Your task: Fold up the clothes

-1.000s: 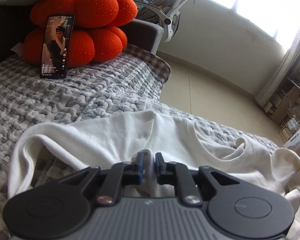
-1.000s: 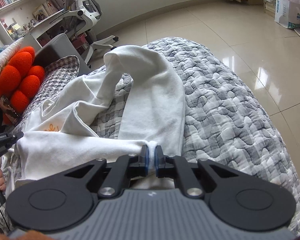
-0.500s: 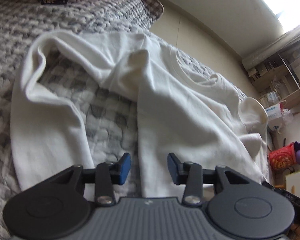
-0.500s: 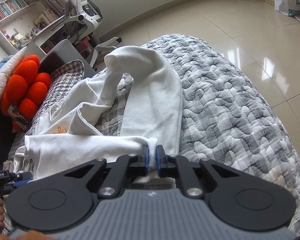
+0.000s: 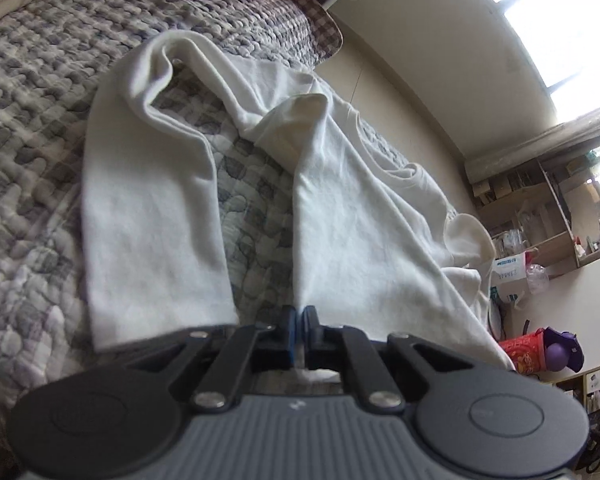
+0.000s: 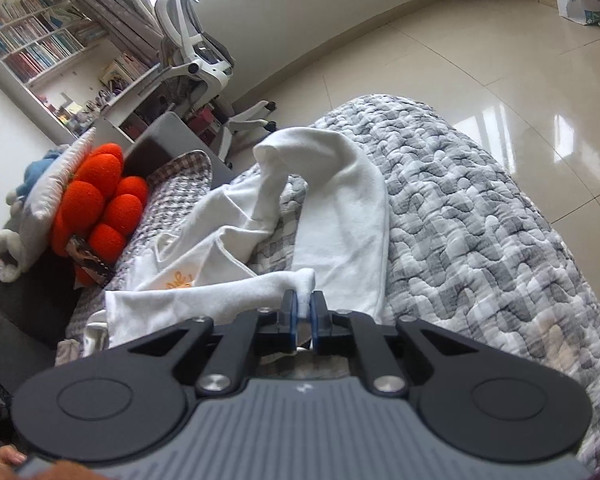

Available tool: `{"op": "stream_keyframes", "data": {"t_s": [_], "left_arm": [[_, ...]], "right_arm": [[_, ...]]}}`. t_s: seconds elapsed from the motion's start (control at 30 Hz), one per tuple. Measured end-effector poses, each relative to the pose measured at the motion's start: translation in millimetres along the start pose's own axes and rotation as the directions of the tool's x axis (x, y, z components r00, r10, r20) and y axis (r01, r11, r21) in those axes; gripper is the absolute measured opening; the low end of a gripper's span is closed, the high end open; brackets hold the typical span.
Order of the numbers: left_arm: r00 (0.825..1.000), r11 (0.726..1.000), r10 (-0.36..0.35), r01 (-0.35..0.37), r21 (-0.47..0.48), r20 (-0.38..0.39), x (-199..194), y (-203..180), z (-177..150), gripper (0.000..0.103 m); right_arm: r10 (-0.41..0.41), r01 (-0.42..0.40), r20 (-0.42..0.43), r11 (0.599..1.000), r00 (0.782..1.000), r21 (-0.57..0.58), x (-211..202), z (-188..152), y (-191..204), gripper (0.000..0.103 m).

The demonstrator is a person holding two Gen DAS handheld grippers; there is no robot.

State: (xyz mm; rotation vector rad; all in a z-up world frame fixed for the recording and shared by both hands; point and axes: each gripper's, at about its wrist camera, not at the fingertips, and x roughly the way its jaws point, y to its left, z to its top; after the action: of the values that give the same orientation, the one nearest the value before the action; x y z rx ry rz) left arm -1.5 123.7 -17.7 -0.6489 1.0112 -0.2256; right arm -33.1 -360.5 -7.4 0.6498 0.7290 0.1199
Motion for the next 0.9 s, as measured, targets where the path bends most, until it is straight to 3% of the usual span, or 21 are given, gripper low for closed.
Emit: {"op": "stream_keyframes", "data": {"t_s": [0.2, 0.37, 0.53, 0.8, 0.87, 0.9], "left_arm": [[0.999, 0.999, -0.029, 0.028, 0.041, 0.019, -46.9, -0.8, -9.0, 0.003], [1.000, 0.994, -0.021, 0.023, 0.106, -0.022, -65.1, -2.9, -19.5, 0.004], [0.996, 0.982, 0.007, 0.009, 0.188, -0.086, -73.0, 3.5, -35.7, 0.004], [0.978, 0.943, 0.132, -0.074, 0.325, -0.162, -62.1, 14.6, -54.7, 0.005], [0.975, 0.930, 0.154, -0.089, 0.356, -0.158, -64.0, 16.7, -55.4, 0.010], [0.975, 0.926, 0.159, -0.094, 0.366, -0.154, -65.3, 17.4, -54.6, 0.022]], "right_arm": [[0.050, -0.050, 0.003, 0.997, 0.999, -0.053, -25.3, 3.6, 24.4, 0.009], [0.050, -0.054, -0.034, 0.989, 0.998, -0.141, -40.4, -6.7, 40.8, 0.009], [0.056, -0.075, -0.097, 0.977, 0.994, -0.201, -56.5, -32.1, 38.7, 0.009], [0.009, -0.063, -0.205, 0.963, 0.979, -0.263, -62.1, -68.2, 30.4, 0.011], [-0.013, -0.049, -0.221, 0.961, 0.975, -0.271, -58.5, -72.3, 28.2, 0.017], [-0.019, -0.043, -0.221, 0.961, 0.975, -0.273, -56.9, -72.0, 27.0, 0.017]]}}
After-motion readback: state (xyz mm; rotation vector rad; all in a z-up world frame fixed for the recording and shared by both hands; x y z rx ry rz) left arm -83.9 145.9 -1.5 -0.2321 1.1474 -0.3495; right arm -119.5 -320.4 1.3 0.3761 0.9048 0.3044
